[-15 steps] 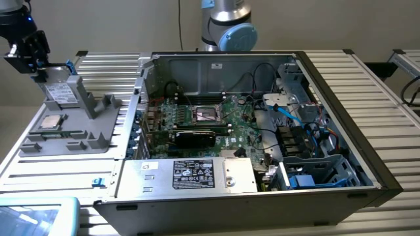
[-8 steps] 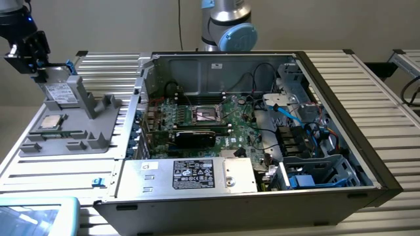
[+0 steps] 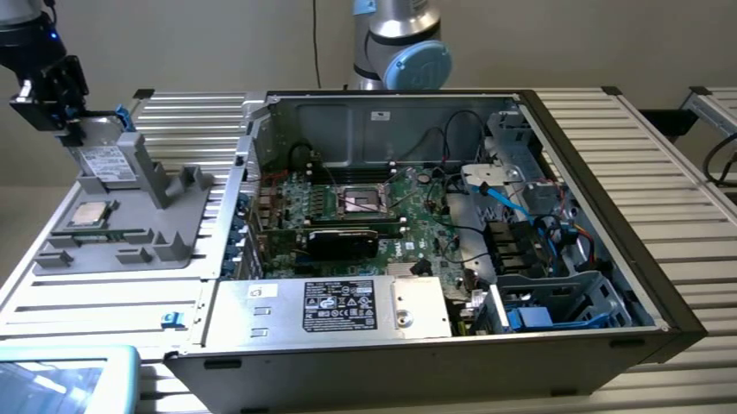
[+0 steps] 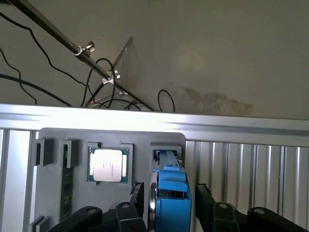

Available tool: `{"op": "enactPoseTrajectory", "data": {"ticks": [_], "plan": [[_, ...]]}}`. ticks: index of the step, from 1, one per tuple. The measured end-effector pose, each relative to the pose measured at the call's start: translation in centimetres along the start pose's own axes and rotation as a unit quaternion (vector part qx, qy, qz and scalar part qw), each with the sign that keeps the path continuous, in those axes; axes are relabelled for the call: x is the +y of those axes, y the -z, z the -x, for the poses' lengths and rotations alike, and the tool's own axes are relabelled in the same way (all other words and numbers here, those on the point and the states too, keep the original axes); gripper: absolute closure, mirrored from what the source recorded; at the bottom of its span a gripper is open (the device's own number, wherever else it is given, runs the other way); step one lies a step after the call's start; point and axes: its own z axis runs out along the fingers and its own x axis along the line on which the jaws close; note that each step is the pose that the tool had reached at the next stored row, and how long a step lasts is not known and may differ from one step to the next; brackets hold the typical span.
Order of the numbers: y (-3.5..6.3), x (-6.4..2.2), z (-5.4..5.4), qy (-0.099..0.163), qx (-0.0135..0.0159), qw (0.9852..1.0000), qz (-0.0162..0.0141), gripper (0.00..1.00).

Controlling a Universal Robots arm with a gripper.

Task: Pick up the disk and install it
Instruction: 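Pick up the disk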

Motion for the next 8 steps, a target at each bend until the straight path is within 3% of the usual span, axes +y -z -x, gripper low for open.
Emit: {"op": "enactPoseTrajectory", "data": {"ticks": [8], "plan": [[-0.3,-0.01,-0.14,0.004,-0.0087,1.0,-0.0002,0.45]]}}
